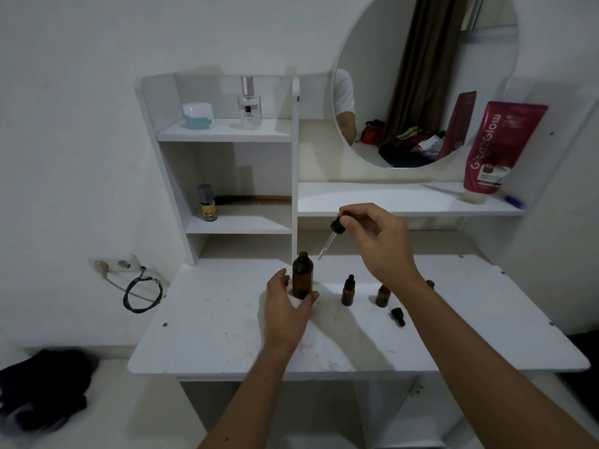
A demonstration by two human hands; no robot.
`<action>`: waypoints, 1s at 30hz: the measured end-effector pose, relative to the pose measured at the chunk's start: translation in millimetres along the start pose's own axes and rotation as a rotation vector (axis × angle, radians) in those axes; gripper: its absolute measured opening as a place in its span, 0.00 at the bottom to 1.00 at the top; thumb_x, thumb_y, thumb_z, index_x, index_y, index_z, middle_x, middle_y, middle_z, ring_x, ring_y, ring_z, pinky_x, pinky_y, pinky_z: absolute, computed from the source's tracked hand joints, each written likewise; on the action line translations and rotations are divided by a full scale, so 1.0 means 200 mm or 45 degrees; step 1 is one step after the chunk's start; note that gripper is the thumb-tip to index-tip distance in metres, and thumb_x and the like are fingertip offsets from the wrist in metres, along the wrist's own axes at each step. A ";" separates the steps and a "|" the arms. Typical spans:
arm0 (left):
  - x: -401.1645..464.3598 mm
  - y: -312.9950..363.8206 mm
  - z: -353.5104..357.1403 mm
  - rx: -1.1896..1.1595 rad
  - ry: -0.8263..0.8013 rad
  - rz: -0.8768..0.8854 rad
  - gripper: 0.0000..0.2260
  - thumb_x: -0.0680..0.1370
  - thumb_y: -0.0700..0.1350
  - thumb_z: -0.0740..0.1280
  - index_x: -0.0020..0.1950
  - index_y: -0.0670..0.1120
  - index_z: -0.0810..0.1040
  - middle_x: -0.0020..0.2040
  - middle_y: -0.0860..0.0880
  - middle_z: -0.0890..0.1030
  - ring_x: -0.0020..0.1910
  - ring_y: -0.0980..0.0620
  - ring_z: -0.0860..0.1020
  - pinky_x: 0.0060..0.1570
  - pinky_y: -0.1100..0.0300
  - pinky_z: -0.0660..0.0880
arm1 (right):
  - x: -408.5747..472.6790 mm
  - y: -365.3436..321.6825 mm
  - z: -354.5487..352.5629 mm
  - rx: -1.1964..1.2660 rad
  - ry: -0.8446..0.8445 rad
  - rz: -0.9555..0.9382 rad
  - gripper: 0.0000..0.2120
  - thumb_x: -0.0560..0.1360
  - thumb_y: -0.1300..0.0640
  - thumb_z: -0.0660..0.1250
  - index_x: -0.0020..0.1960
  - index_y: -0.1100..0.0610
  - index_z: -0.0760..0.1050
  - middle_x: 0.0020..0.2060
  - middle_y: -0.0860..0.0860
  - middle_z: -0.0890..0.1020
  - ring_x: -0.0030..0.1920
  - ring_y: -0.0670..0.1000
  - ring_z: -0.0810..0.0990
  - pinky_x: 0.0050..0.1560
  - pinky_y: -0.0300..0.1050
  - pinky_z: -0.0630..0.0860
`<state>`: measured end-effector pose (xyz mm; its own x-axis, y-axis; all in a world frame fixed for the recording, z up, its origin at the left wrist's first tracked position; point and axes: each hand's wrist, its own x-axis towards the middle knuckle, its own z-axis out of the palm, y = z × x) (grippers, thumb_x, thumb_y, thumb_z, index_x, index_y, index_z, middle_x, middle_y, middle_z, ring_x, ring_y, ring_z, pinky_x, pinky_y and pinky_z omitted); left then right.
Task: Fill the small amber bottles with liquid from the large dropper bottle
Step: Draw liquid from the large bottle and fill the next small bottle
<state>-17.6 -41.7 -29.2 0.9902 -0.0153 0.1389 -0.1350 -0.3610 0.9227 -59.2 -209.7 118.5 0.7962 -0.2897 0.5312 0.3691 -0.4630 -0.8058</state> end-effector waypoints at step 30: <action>-0.27 0.27 0.59 0.112 -0.218 0.263 0.17 0.81 0.51 0.69 0.69 0.49 0.77 0.62 0.53 0.81 0.61 0.54 0.79 0.62 0.55 0.78 | -0.24 0.35 -0.44 -0.291 0.186 0.100 0.07 0.79 0.61 0.73 0.56 0.57 0.85 0.45 0.45 0.88 0.48 0.40 0.86 0.53 0.31 0.79</action>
<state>-74.4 -170.9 -28.9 0.9345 -0.2520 0.2512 -0.3387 -0.4132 0.8453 -114.3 -300.5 59.4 0.7346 -0.4421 0.5146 0.1779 -0.6065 -0.7749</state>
